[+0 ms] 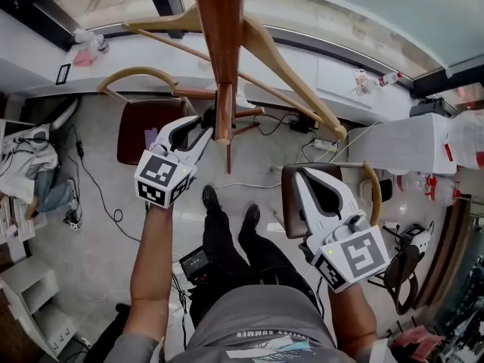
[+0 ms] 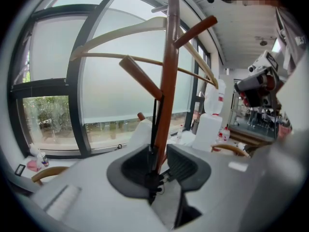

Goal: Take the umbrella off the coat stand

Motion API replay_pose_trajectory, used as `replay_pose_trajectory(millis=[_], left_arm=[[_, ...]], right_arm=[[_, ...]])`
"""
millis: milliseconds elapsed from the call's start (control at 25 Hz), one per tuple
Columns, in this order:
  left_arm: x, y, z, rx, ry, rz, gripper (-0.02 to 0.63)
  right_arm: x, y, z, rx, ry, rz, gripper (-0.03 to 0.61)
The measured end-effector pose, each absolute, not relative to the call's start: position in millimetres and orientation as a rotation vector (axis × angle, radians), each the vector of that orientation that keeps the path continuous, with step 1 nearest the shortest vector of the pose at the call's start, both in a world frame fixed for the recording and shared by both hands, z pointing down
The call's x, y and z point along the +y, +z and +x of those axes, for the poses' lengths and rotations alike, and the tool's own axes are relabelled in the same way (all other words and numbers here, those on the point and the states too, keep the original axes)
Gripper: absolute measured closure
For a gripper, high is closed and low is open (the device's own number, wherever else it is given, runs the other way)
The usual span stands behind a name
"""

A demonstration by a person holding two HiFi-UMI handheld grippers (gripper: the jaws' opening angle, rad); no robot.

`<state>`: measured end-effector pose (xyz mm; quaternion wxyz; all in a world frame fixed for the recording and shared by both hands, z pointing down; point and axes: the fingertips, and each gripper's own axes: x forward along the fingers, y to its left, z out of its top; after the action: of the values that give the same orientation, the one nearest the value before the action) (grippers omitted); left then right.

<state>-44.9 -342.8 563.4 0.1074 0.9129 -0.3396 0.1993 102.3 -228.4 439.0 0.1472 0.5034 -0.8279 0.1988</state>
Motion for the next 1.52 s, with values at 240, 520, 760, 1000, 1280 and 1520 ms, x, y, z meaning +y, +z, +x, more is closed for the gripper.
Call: replay_pose_trajectory(millis=[240, 520, 760, 1000, 1280, 1520], left_arm=[[-357, 582, -40, -0.998, 0.594, 2.674, 0.468], [-374, 606, -28, -0.953, 0.602, 2.687, 0.418], [-382, 617, -16, -0.898, 0.578, 2.755, 0.379], [-381, 618, -11, -0.819, 0.507, 2.814, 0.411], [-376, 619, -11, -0.818, 0.527, 2.813, 0.457], [-372, 620, -17, -0.861, 0.586, 2.777, 0.465]], right_arm=[[-229, 450, 103, -2.358, 0.592, 1.446, 0.577], [-234, 464, 107, -2.330, 0.616, 1.450, 0.577], [-234, 475, 113, -2.305, 0.629, 1.465, 0.577], [-232, 482, 115, -2.292, 0.644, 1.466, 0.577], [-231, 481, 117, -2.294, 0.641, 1.466, 0.577], [-231, 473, 118, -2.303, 0.626, 1.474, 0.577]])
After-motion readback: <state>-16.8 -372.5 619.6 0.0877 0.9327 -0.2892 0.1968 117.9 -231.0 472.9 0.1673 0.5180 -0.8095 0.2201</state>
